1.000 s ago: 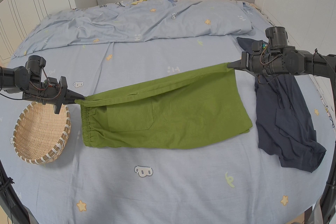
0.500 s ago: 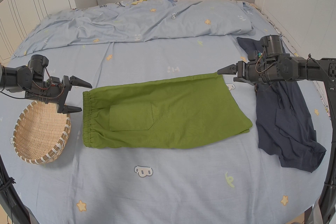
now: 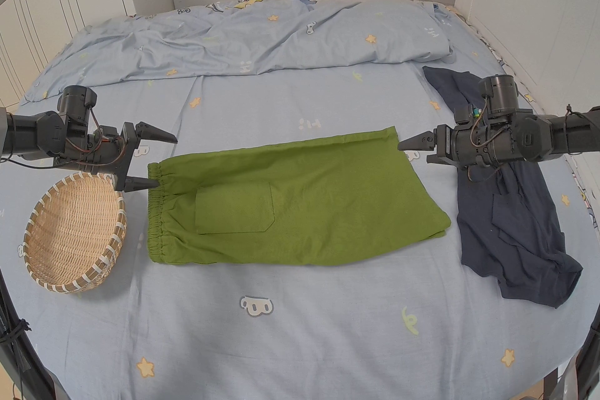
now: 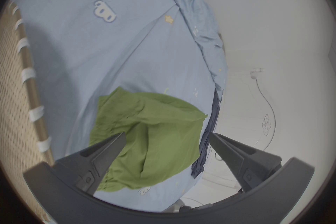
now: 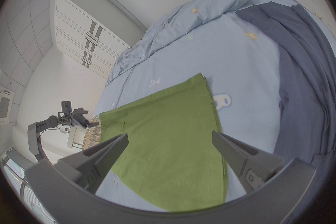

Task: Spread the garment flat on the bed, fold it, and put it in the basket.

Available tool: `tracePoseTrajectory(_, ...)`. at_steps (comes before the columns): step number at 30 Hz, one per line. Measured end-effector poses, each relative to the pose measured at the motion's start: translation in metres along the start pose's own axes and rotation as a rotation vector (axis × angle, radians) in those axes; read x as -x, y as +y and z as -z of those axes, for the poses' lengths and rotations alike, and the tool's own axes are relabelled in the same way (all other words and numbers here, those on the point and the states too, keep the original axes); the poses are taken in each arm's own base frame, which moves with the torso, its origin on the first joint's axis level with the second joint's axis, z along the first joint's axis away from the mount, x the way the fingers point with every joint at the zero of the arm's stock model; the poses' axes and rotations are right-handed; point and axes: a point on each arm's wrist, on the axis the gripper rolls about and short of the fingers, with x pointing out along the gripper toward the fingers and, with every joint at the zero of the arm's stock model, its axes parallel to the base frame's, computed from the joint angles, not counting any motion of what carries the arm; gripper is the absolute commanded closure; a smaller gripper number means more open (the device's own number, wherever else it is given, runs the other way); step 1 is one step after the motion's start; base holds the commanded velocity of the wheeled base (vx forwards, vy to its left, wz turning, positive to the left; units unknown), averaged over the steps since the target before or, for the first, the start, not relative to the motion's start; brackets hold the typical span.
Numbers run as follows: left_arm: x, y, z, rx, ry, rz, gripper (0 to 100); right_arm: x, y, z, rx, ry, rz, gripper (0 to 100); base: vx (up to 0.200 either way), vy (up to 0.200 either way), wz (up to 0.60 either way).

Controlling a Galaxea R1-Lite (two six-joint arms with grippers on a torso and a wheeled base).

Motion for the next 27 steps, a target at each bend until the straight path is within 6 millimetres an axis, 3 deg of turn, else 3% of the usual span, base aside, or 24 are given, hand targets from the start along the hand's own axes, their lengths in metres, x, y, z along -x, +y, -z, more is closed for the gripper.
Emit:
tracePoseTrajectory(11, -0.035, -0.007, -0.038, -0.009, -0.181, 0.059, 0, 0.043, 0.013, 0.044, 0.034, -0.079, -0.029, 0, 0.000, 0.000, 0.00)
tracePoseTrajectory(17, -0.048, -0.004, -0.049, -0.002, -0.229, 0.060, 0, 0.071, 0.026, 0.062, 0.051, -0.159, -0.073, 0, 0.000, 0.000, 0.00)
tracePoseTrajectory(21, -0.046, -0.007, -0.047, -0.004, -0.235, 0.063, 0, 0.083, 0.032, 0.069, 0.050, -0.166, -0.093, 0, 0.000, 0.000, 0.00)
tracePoseTrajectory(27, -0.017, -0.027, -0.032, -0.026, -0.255, 0.076, 0, 0.095, 0.039, 0.071, 0.059, -0.186, -0.103, 0, 0.000, 0.000, 0.00)
